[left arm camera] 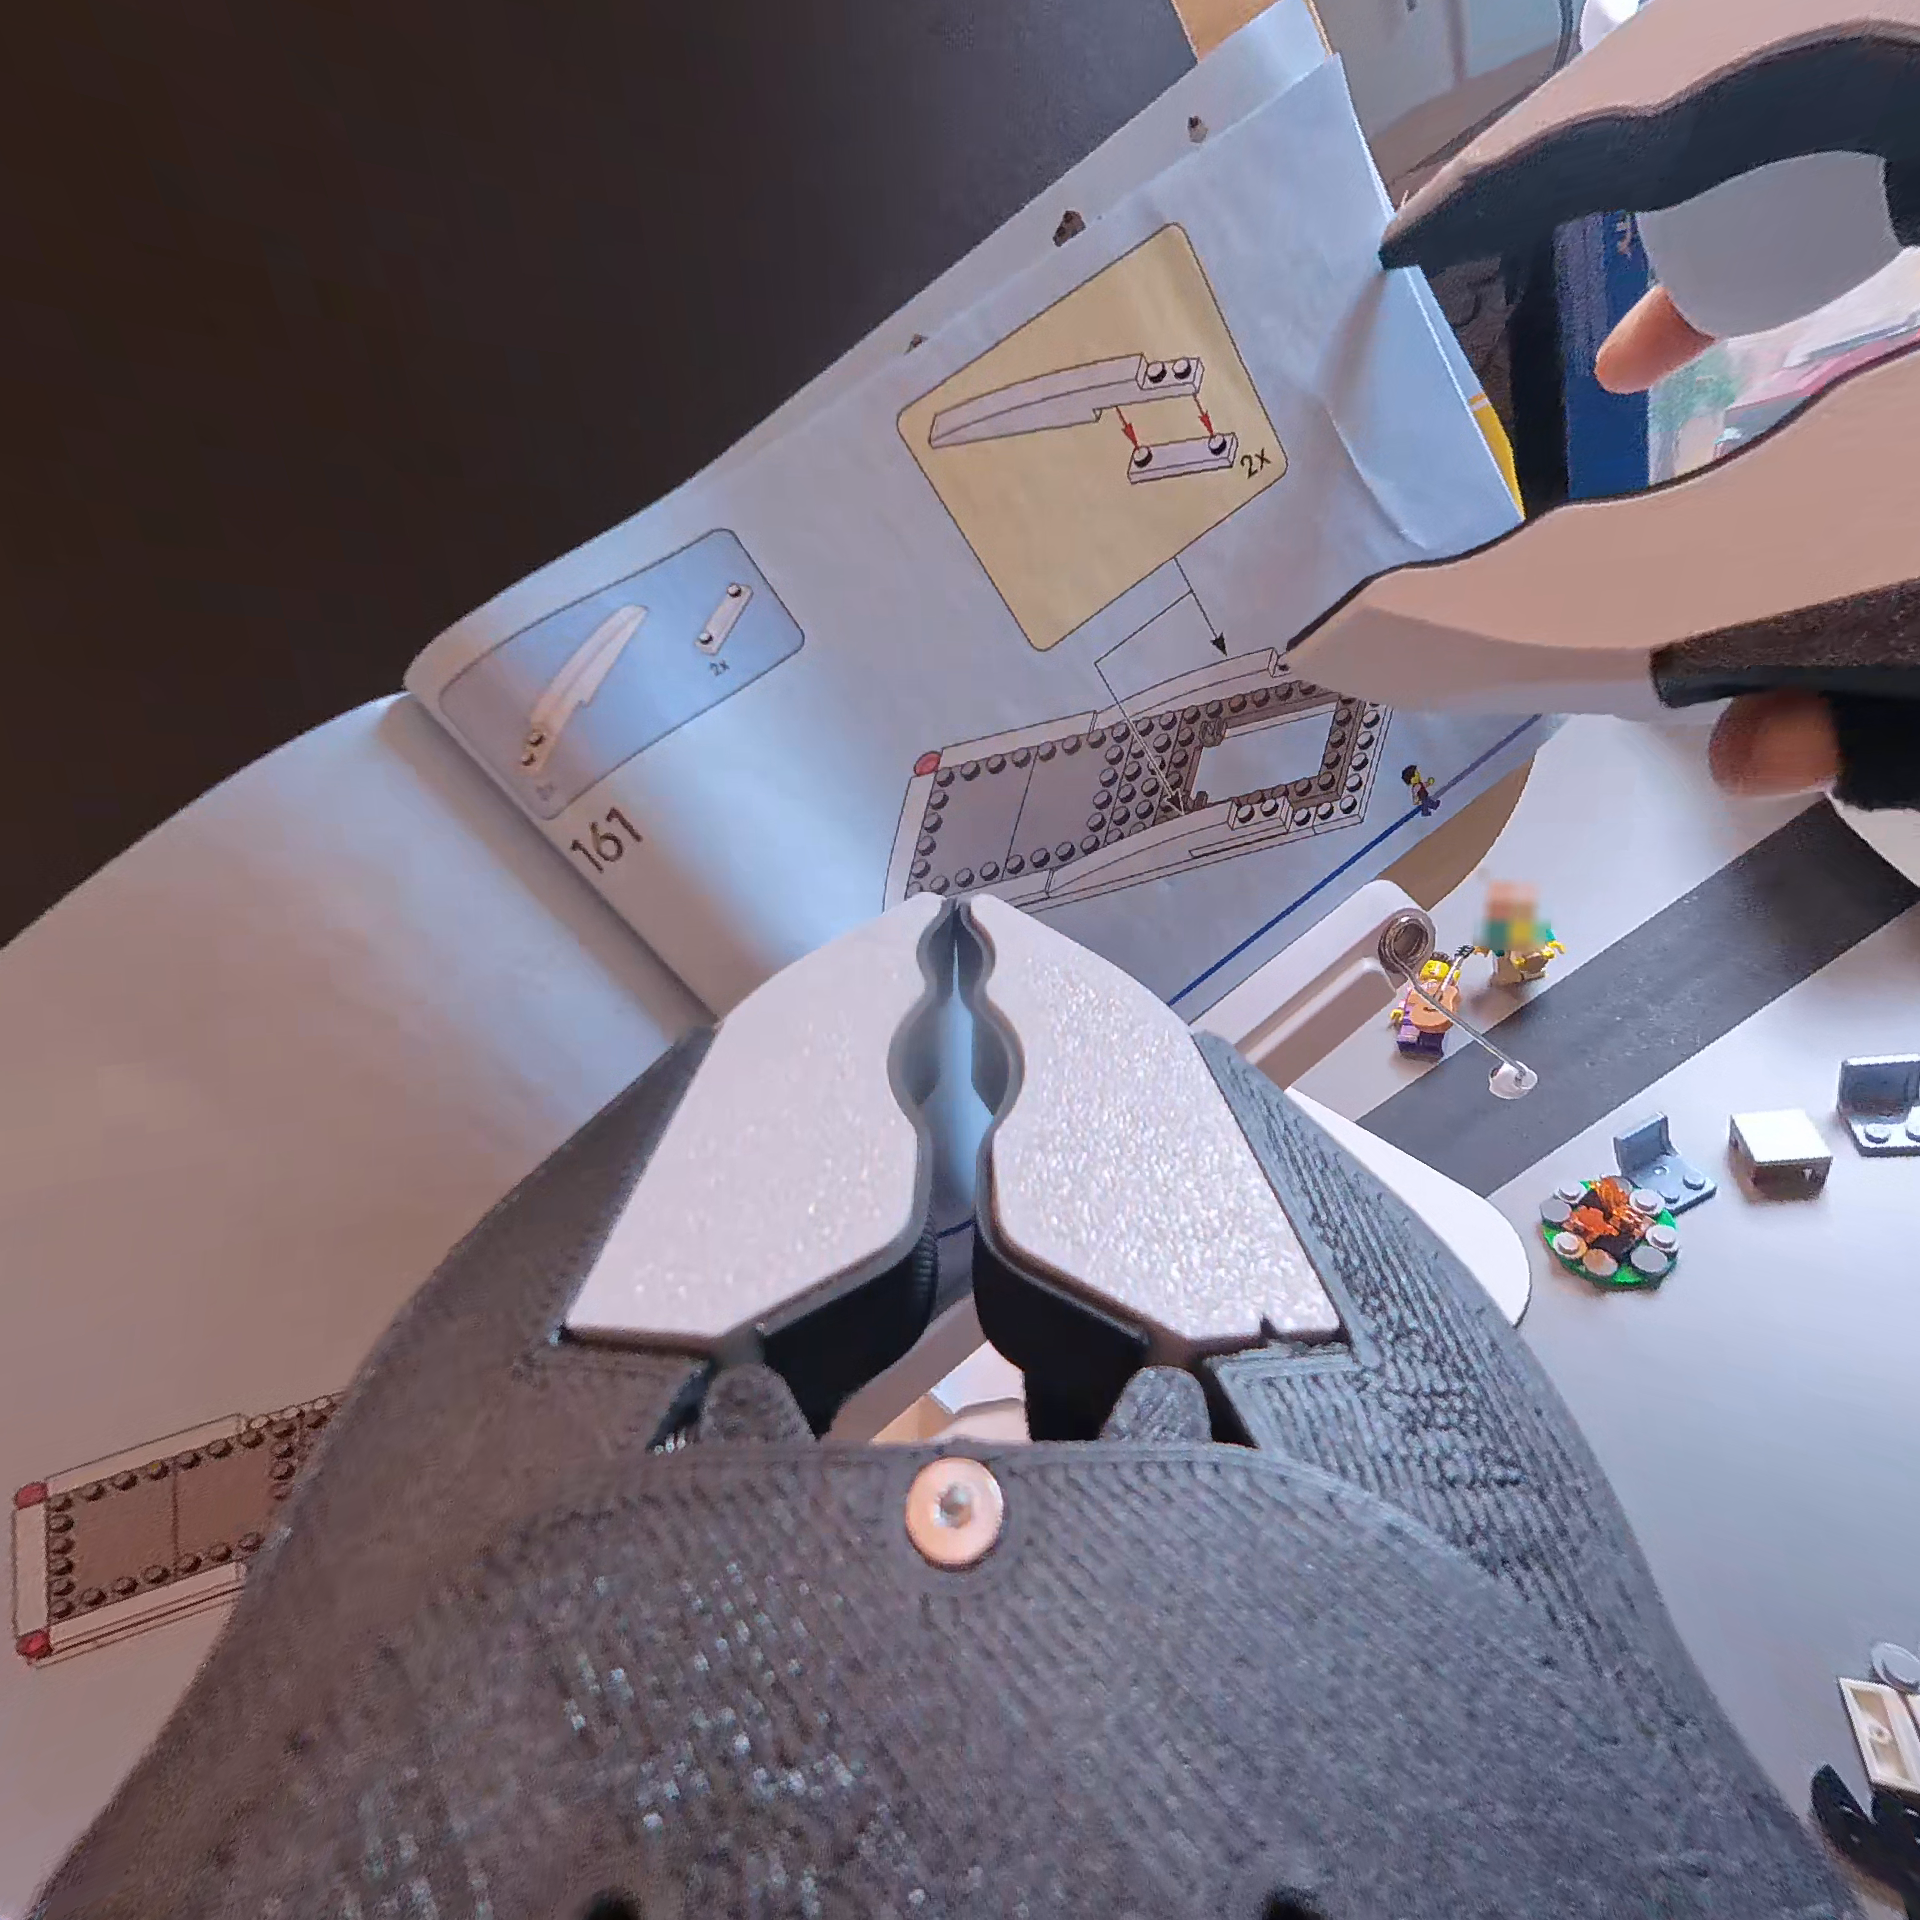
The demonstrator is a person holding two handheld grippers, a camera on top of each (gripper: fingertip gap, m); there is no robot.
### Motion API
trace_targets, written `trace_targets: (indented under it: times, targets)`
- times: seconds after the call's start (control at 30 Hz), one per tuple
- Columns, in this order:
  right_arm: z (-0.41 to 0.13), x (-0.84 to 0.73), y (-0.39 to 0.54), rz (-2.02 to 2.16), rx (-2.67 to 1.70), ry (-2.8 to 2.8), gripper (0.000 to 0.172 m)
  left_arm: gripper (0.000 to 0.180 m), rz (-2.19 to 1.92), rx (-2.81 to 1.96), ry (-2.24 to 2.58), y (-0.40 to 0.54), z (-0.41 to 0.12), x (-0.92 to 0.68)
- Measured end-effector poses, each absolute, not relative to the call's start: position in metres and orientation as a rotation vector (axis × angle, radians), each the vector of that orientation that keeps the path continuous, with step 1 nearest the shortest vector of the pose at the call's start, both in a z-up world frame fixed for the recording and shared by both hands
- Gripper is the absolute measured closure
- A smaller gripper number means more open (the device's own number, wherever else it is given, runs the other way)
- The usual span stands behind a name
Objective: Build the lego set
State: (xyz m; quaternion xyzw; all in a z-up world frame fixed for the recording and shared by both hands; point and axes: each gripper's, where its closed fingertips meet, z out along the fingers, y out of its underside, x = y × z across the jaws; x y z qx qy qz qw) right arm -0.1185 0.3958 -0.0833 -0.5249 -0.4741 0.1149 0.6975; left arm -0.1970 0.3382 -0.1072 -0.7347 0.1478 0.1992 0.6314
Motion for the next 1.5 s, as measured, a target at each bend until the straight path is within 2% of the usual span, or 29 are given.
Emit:
trace_targets:
  times: [0.33, 0.4, 0.63, 0.77, 1.2, 1.27, 1.3, 1.43, 1.5]
  targets:
    - [-0.059, -0.126, 0.405, 0.236, -1.158, -1.012, 0.097, 0.18, 0.444, -1.673, 0.339, 0.334, -0.106, -0.197]
    - [-0.062, -0.126, 0.404, 0.215, -1.158, -1.016, 0.115, 0.18, 0.43, -1.674, 0.334, 0.333, -0.106, -0.198]
    - [-0.069, -0.127, 0.389, 0.237, -1.138, -1.033, 0.155, 0.18, 0.398, -1.673, 0.332, 0.329, -0.106, -0.199]
    - [-0.066, -0.117, 0.374, 0.317, -1.121, -1.011, 0.147, 0.178, 0.374, -1.662, 0.338, 0.32, -0.105, -0.199]
    - [-0.111, -0.101, 0.362, 0.594, -1.256, -1.058, 0.148, 0.178, 0.361, -1.674, 0.34, 0.321, -0.105, -0.202]
    - [-0.11, -0.102, 0.36, 0.593, -1.256, -1.081, 0.155, 0.178, 0.363, -1.677, 0.34, 0.322, -0.106, -0.202]
    - [-0.11, -0.103, 0.357, 0.604, -1.259, -1.106, 0.172, 0.178, 0.363, -1.678, 0.34, 0.322, -0.106, -0.202]
    - [-0.107, -0.108, 0.339, 0.668, -1.253, -1.166, 0.172, 0.176, 0.357, -1.679, 0.344, 0.321, -0.106, -0.201]
    - [-0.105, -0.111, 0.331, 0.681, -1.244, -1.183, 0.172, 0.17, 0.334, -1.682, 0.361, 0.319, -0.105, -0.197]
